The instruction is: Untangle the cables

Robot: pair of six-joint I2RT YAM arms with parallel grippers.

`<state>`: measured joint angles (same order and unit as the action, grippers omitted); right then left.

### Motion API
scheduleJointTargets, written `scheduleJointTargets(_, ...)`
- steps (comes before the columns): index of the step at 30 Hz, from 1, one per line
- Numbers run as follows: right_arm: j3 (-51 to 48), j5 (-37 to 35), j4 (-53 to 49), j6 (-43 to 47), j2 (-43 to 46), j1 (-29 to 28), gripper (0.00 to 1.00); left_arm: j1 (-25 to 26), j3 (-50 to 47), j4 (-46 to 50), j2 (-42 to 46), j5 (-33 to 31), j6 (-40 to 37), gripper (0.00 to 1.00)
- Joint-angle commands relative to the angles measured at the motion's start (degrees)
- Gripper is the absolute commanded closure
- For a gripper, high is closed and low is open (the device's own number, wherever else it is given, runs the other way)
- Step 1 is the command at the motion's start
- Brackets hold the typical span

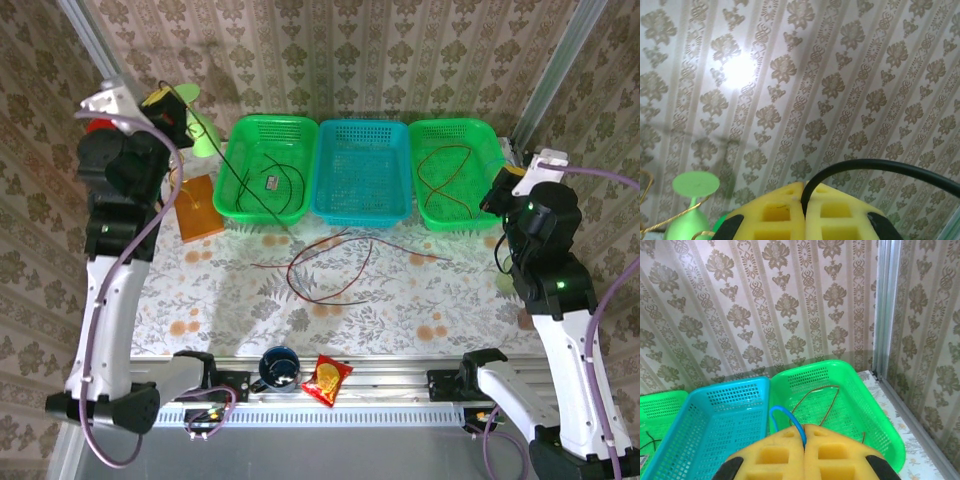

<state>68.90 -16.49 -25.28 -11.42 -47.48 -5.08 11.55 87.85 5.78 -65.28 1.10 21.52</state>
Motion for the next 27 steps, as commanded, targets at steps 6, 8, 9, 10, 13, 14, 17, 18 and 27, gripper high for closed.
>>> scheduleJointTargets(6,1.9,1.6,3.5,-3.4,-2.1,0.2,1.0,3.5,14.6,0.0,-13.4,-4.5,-11.2,1.0)
scheduleJointTargets(8,2.2,1.9,3.8,-3.6,-2.8,0.1,1.0,3.6,16.7,-0.2,-15.9,-5.5,-12.4,1.0)
scheduleJointTargets(9,2.4,2.2,3.9,-3.8,-3.5,0.1,1.0,3.8,17.5,-0.6,-17.4,-6.3,-13.4,1.0)
scheduleJointTargets(10,2.8,2.3,4.0,-3.7,-4.0,0.1,1.0,3.9,18.6,-0.9,-18.9,-7.3,-14.8,1.0)
scheduleJointTargets(13,4.1,2.7,3.9,-3.1,-5.7,0.1,1.0,4.4,22.8,-0.3,-23.4,-10.0,-18.9,1.0)
scheduleJointTargets(14,4.4,2.7,4.0,-2.7,-6.0,0.1,1.0,4.4,24.6,0.4,-25.0,-10.5,-20.0,1.0)
scheduleJointTargets(17,5.5,2.4,4.2,-1.0,-7.0,0.1,1.0,4.6,30.7,2.8,-29.9,-12.3,-22.9,1.0)
scheduleJointTargets(18,5.8,2.4,4.2,-0.5,-7.2,0.1,1.0,4.8,32.8,3.4,-31.5,-12.8,-24.2,1.0)
scheduleJointTargets(27,4.8,-0.5,5.8,1.2,-7.1,0.2,1.0,4.9,54.9,11.1,-44.1,-14.4,-27.1,1.0)
